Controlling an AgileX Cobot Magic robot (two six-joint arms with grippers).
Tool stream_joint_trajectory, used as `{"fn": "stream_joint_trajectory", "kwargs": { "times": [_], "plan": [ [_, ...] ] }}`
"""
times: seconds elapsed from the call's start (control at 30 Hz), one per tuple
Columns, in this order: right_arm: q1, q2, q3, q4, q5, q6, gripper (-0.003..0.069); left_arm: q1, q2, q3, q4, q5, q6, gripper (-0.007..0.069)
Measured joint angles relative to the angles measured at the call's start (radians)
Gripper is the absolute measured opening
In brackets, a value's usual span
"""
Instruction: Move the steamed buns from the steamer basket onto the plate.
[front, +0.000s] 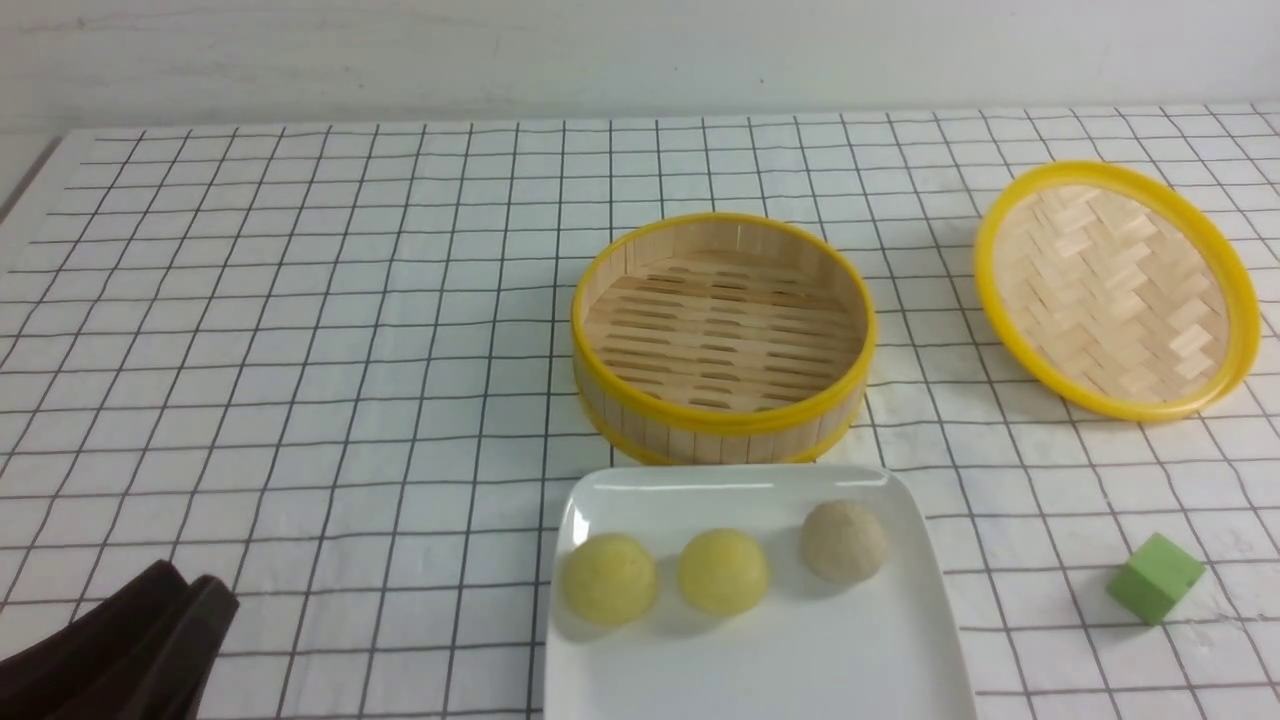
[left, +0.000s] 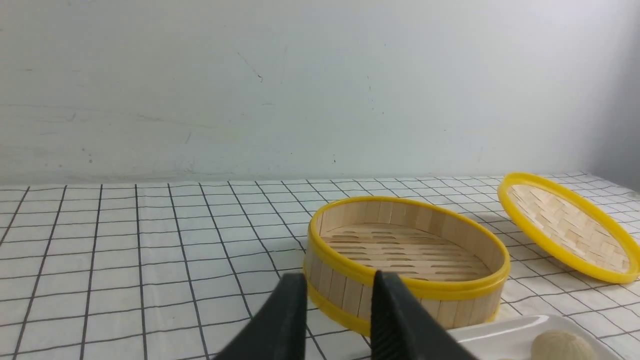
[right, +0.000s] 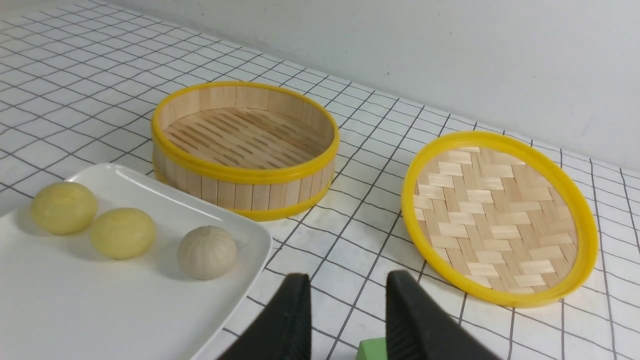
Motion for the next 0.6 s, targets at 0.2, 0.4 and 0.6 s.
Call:
{"fn": "stream_joint_trajectory", "kwargs": {
  "times": [0.2,0.4,0.6],
  "plan": [
    [0.0,0.0,0.0,0.0,0.0,0.0,0.0239,0.0,0.0,0.001,-0.207,0.027,0.096,0.0217],
    [0.0,0.0,0.0,0.0,0.0,0.0,0.0239,0.0,0.0,0.001,-0.57,0.054,0.504,0.0216],
    [0.0,0.0,0.0,0.0,0.0,0.0,0.0239,0.0,0.0,0.001,-0.991,0.215,0.936,0.0218]
  ]
}}
